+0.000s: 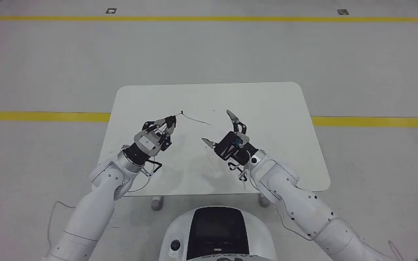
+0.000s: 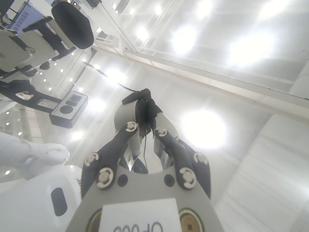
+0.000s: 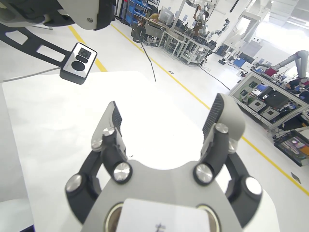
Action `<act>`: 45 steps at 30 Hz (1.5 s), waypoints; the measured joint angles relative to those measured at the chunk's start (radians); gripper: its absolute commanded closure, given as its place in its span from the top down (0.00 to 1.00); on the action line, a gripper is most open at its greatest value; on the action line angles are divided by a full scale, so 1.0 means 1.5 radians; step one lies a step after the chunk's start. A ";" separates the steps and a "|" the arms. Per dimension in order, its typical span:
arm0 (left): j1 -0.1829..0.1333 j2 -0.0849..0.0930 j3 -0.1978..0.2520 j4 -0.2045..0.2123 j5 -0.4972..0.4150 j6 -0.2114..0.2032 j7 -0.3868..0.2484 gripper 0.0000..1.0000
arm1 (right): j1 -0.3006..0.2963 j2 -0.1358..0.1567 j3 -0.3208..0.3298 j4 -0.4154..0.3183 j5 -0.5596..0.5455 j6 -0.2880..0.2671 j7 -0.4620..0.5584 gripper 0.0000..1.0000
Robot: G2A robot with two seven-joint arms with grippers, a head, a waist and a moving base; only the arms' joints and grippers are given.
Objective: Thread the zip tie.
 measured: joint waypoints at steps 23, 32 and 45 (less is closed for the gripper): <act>0.000 0.010 -0.017 -0.001 0.068 0.000 -0.050 0.00 | -0.043 -0.003 0.070 0.008 0.256 -0.072 0.002 1.00; 0.004 0.008 -0.041 -0.004 0.027 0.000 -0.034 0.00 | -0.067 -0.011 0.116 0.007 0.398 -0.045 -0.018 1.00; 0.001 0.011 -0.041 -0.009 0.013 0.000 -0.041 0.00 | -0.077 -0.013 0.135 -0.009 0.448 -0.047 -0.012 1.00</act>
